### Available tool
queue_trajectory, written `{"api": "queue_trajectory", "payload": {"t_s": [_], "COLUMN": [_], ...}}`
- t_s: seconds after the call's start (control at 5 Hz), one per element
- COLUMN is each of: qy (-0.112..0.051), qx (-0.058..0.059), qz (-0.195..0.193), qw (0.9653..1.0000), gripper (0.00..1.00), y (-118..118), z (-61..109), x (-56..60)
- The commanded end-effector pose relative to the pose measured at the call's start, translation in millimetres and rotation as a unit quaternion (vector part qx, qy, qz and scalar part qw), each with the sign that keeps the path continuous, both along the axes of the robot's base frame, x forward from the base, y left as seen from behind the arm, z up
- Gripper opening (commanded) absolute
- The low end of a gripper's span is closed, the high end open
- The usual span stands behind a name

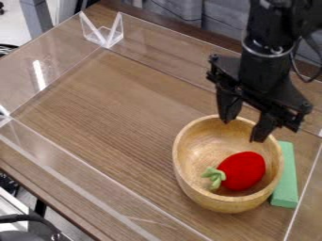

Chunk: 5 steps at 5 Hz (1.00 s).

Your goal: Move the red fruit to the left

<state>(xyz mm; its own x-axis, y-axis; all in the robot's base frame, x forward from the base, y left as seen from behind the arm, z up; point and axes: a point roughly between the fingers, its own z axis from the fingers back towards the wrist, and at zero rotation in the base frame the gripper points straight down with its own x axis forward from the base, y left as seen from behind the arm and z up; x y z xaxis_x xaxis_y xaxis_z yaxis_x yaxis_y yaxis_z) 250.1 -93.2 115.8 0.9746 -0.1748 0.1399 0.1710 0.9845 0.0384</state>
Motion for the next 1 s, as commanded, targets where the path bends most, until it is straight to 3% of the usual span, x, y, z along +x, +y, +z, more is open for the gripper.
{"api": "queue_trajectory", "payload": {"t_s": [0.0, 0.6, 0.8], "qy": [-0.006, 0.011, 0.013], "qx": [-0.004, -0.004, -0.002], "qz": [-0.015, -0.065, -0.077], "qw": [0.9999, 0.9978, 0.997], "gripper": [1.0, 1.0, 0.0], "y": [-2.7, -3.4, -6.0], "z": [-3.1, -31.0, -33.2], "x": [-0.7, -20.1, -25.5]}}
